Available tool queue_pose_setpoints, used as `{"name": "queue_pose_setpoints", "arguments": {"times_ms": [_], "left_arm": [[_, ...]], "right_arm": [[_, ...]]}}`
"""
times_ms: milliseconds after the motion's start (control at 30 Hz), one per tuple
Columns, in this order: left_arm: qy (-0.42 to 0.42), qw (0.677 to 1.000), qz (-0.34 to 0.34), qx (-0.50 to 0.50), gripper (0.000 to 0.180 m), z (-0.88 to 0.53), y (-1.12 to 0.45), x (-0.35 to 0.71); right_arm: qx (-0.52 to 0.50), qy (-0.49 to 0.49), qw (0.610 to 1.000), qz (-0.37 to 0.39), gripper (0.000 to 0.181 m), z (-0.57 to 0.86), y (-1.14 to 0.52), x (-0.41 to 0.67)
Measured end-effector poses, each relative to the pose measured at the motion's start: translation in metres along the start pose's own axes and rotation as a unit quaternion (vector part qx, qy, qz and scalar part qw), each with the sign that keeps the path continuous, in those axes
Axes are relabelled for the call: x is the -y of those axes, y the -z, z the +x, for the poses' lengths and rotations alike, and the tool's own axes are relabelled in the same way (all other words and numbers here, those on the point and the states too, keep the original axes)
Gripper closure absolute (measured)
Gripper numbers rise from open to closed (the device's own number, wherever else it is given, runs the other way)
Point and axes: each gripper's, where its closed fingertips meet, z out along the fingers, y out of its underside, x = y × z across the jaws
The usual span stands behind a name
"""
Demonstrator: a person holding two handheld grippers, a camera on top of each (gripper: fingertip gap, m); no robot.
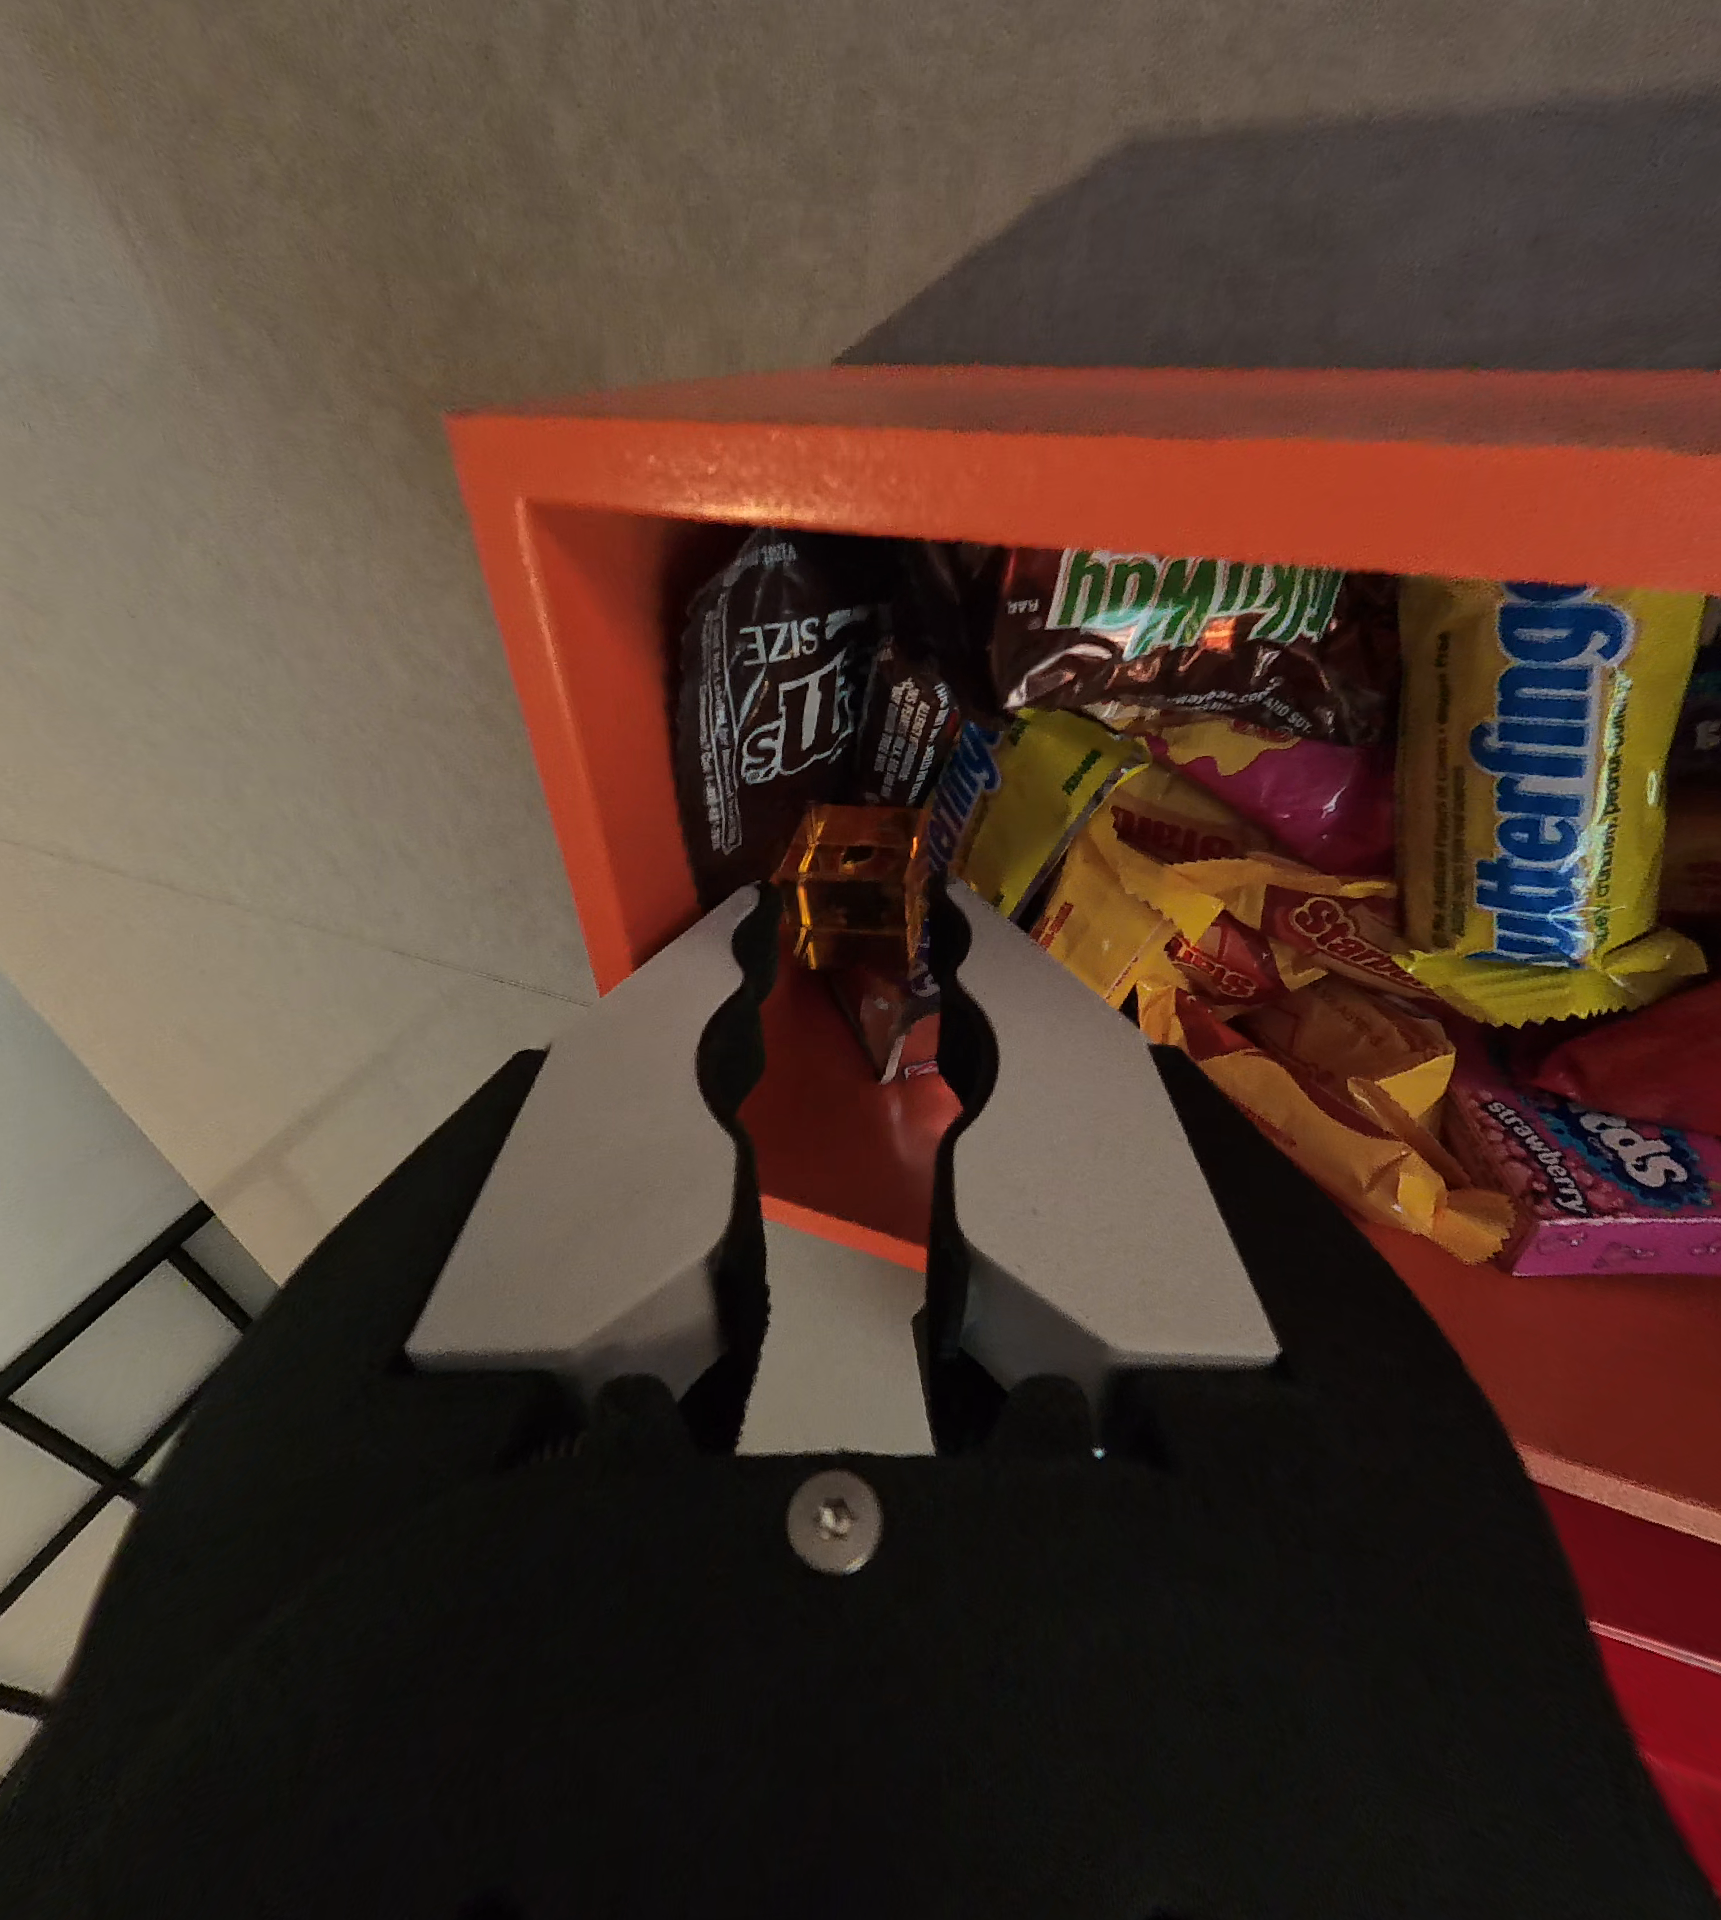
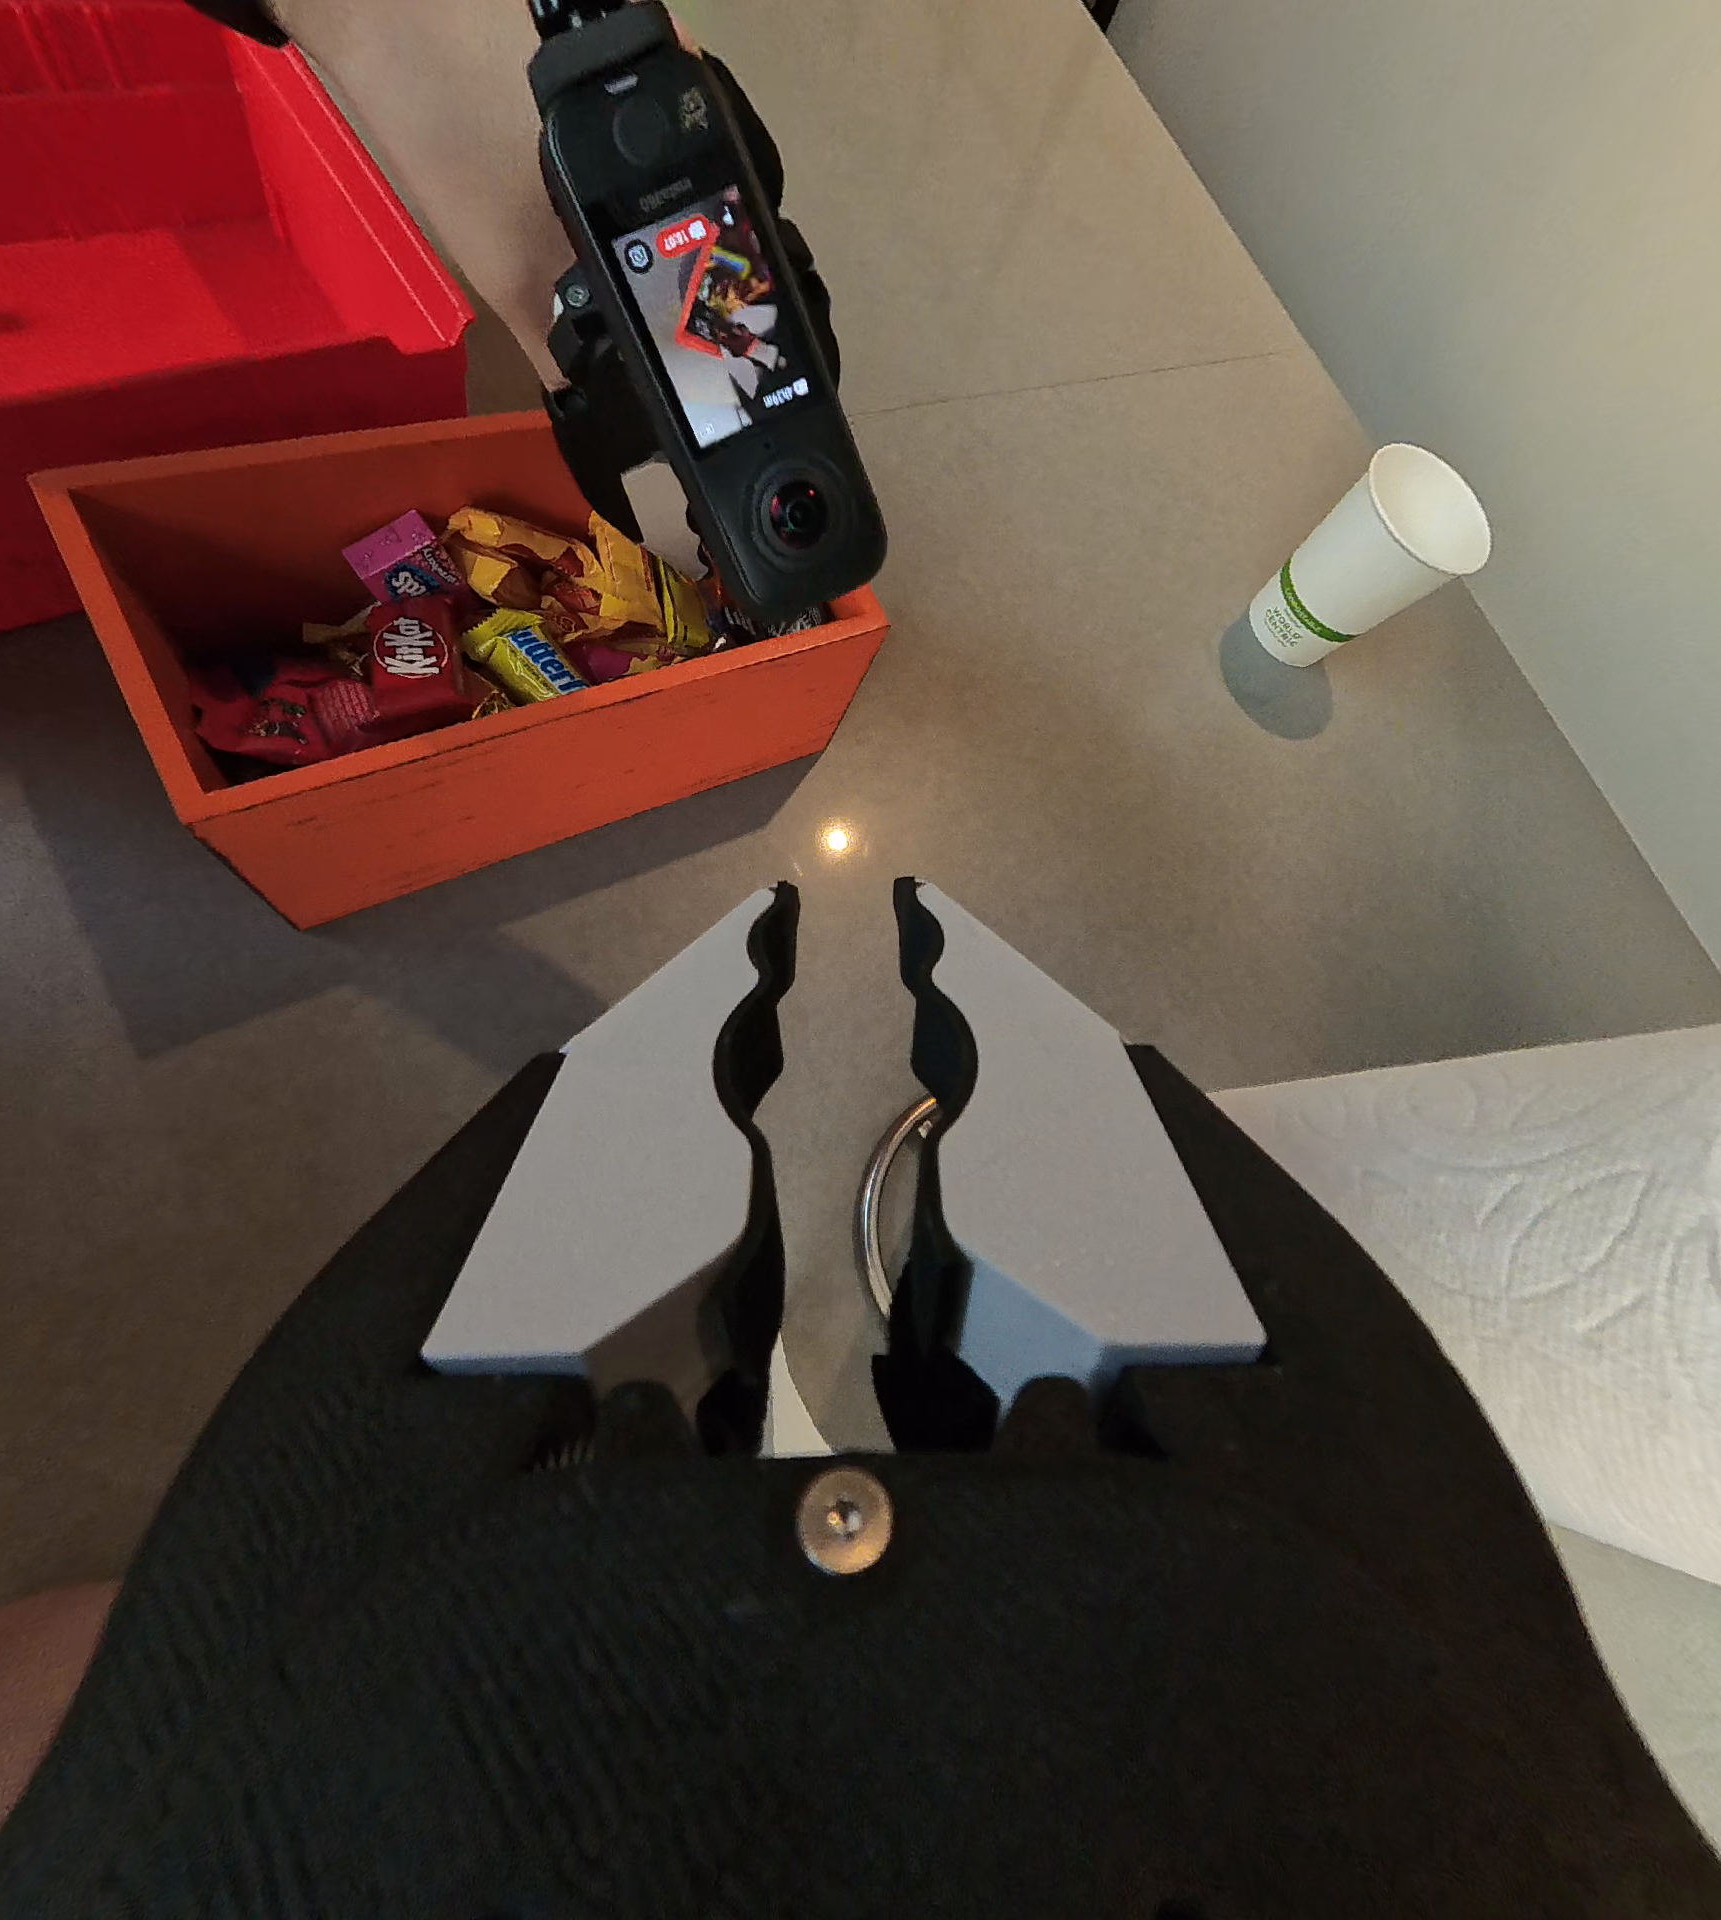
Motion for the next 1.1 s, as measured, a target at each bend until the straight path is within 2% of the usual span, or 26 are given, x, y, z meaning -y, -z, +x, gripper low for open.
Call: {"name": "queue_pose_setpoints", "arguments": {"times_ms": [233, 433, 600, 700, 933, 1100], "left_arm": [[-0.03, 0.999, -0.026, 0.009, 0.154, 0.001, -0.005, 0.0], [-0.038, 0.999, -0.022, 0.011, 0.154, 0.005, 0.0, -0.001], [-0.013, 1.0, -0.005, -0.01, 0.151, 0.006, 0.0, 0.0], [-0.017, 1.0, -0.006, 0.009, 0.157, 0.005, 0.001, 0.0], [0.0, 0.997, -0.038, 0.061, 0.155, 0.0, -0.007, -0.001], [0.001, 0.996, -0.036, 0.079, 0.155, -0.002, -0.007, -0.001]], "right_arm": [[0.005, 0.007, 1.0, -0.01, 0.163, -0.003, -0.005, -0.001], [0.003, 0.009, 1.0, -0.009, 0.163, -0.003, -0.005, 0.001], [0.004, 0.009, 1.0, -0.01, 0.163, -0.003, -0.007, 0.001], [0.005, 0.01, 1.0, -0.013, 0.163, -0.003, -0.008, 0.001], [0.008, 0.014, 1.0, -0.014, 0.163, -0.005, -0.01, 0.002], [0.01, 0.021, 1.0, -0.02, 0.163, -0.006, -0.011, 0.0]]}}
